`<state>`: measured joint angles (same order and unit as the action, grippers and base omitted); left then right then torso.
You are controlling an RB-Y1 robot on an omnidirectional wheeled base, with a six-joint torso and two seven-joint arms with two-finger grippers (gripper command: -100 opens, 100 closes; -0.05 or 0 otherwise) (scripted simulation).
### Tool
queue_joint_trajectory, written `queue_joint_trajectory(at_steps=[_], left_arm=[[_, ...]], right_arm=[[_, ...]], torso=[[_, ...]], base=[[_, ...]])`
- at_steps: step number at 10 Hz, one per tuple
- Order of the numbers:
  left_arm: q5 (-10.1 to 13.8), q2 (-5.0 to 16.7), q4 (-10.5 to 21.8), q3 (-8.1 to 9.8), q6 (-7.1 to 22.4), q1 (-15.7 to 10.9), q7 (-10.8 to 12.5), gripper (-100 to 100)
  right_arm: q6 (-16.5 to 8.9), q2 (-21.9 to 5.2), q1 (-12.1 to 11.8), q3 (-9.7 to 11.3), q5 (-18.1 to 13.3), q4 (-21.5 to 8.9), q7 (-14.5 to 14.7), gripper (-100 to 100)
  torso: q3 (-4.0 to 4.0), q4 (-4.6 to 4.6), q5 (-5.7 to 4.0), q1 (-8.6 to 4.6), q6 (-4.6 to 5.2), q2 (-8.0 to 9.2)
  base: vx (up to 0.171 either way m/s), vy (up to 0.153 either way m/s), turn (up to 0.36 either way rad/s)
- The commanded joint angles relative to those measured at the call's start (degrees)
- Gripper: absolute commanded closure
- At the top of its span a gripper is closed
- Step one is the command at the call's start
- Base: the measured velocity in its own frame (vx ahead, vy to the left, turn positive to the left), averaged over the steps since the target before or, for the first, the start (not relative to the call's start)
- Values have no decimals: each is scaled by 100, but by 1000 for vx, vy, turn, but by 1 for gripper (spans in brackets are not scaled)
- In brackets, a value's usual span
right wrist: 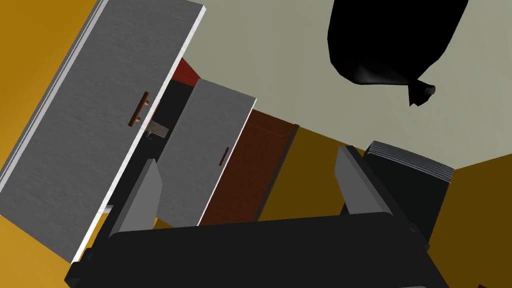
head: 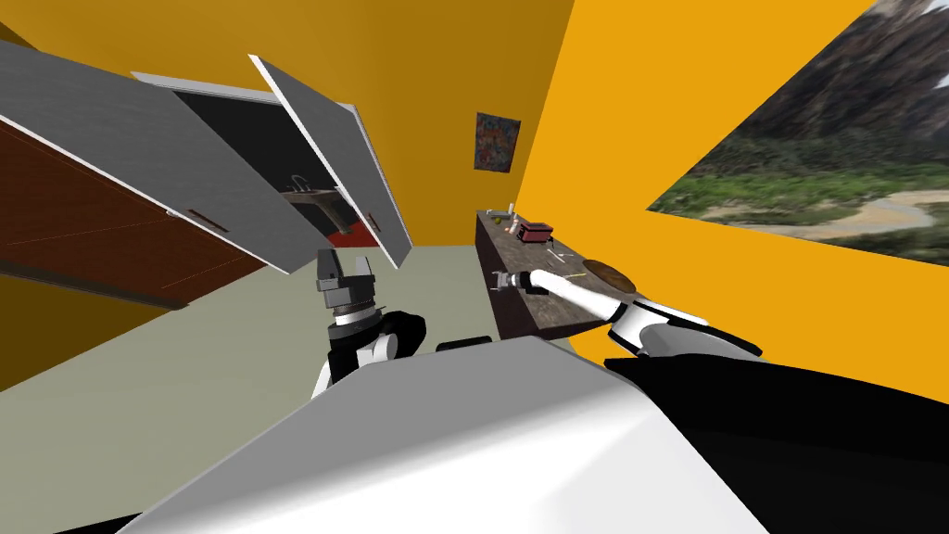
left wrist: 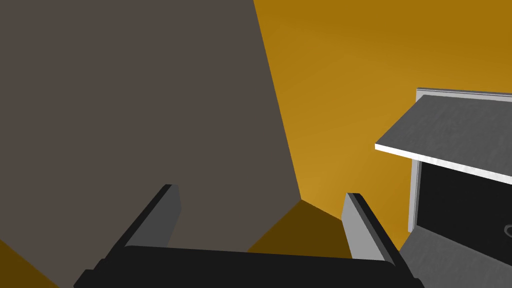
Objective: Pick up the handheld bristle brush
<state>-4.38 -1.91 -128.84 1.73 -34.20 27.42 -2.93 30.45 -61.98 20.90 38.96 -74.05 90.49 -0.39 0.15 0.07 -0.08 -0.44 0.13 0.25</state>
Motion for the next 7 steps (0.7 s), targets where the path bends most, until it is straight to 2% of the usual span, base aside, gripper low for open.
queue_joint_trajectory(at_steps=[1,2,3,4,5,6,7], left_arm=[[0,0,0,0,0,0,0,0],[0,0,0,0,0,0,0,0],[0,0,0,0,0,-1,0,0],[0,0,0,0,0,0,0,0],[0,0,0,0,0,0,0,0],[0,0,0,0,0,0,0,0],[0,0,0,0,0,0,0,0]], right_arm=[[75,-61,105,87,-239,-175,-34,-100],[199,-253,313,244,-422,-417,-153,-100],[199,-253,313,244,-534,-417,-153,-100],[322,-431,507,393,-731,-648,-271,-100],[322,-431,507,393,-810,-648,-271,-100],[442,-592,685,534,-1066,-867,-387,-100],[442,-592,685,534,-1066,-867,-387,-100]], torso=[[0,0,0,0,0,0],[-2,-1,-2,4,-1,-3],[-2,-1,-1,6,-4,-2],[-2,-1,1,12,-1,-4],[-2,-1,1,9,-3,-4],[-4,-2,0,12,-2,-8],[-3,-2,-1,3,-3,-5]], base=[[-41,-83,0],[-49,-76,136],[-41,-62,87],[-44,-73,105],[-30,-67,64],[-46,-90,143],[-41,-75,54]])
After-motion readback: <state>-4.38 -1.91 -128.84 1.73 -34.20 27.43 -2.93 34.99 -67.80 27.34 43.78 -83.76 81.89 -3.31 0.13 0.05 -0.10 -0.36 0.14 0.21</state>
